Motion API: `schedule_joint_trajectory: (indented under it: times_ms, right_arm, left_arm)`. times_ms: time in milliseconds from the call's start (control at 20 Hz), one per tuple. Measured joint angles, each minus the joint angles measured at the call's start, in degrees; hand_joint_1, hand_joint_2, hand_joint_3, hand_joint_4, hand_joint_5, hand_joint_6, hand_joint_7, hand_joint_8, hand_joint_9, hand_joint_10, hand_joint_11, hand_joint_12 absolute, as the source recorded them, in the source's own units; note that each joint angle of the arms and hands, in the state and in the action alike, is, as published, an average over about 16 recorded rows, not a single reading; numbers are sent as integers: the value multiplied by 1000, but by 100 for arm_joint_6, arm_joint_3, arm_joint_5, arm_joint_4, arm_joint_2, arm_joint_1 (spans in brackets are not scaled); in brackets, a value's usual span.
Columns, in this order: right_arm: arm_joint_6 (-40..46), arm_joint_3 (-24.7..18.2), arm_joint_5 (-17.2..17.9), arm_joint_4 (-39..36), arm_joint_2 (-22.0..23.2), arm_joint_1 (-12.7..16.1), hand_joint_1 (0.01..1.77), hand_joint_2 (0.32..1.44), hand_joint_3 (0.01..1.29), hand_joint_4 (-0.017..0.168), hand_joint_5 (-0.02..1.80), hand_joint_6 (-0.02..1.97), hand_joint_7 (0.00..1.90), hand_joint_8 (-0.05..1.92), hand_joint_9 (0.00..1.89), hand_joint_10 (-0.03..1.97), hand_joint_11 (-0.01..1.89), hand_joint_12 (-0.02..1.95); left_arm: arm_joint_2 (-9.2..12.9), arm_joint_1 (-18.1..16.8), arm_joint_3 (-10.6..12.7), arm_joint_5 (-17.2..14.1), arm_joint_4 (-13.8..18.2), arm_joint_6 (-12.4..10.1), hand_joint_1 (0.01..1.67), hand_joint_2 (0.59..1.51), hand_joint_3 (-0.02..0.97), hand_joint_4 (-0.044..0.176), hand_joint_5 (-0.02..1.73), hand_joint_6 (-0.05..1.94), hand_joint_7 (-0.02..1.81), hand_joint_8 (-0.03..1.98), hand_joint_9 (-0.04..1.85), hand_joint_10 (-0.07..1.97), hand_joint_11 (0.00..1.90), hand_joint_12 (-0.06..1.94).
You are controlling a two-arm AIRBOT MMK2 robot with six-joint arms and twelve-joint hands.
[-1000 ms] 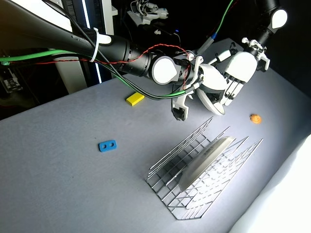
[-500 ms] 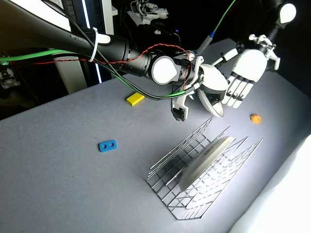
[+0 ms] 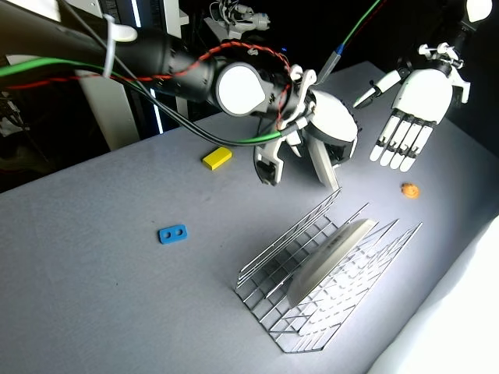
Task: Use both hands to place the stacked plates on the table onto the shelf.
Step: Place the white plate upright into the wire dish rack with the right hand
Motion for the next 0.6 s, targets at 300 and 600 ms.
schedule_joint_trajectory:
  times_ms: [300, 600]
  right_arm:
    - [157, -789, -127, 337, 825, 328, 1264, 1017, 14, 22, 887, 1105, 963, 1004, 1024, 792, 834, 1332]
    - [1192, -1206, 140, -172, 1528, 564, 1271, 1021, 14, 19, 895, 1121, 965, 997, 1018, 831, 837, 1336]
  left_arm:
    - [12, -96, 34, -17, 21, -27, 23, 1091, 14, 6, 79, 15, 86, 1, 83, 10, 17, 208]
    - [33, -120, 35, -24, 32, -29, 22, 1084, 14, 7, 71, 15, 76, 1, 74, 10, 17, 194]
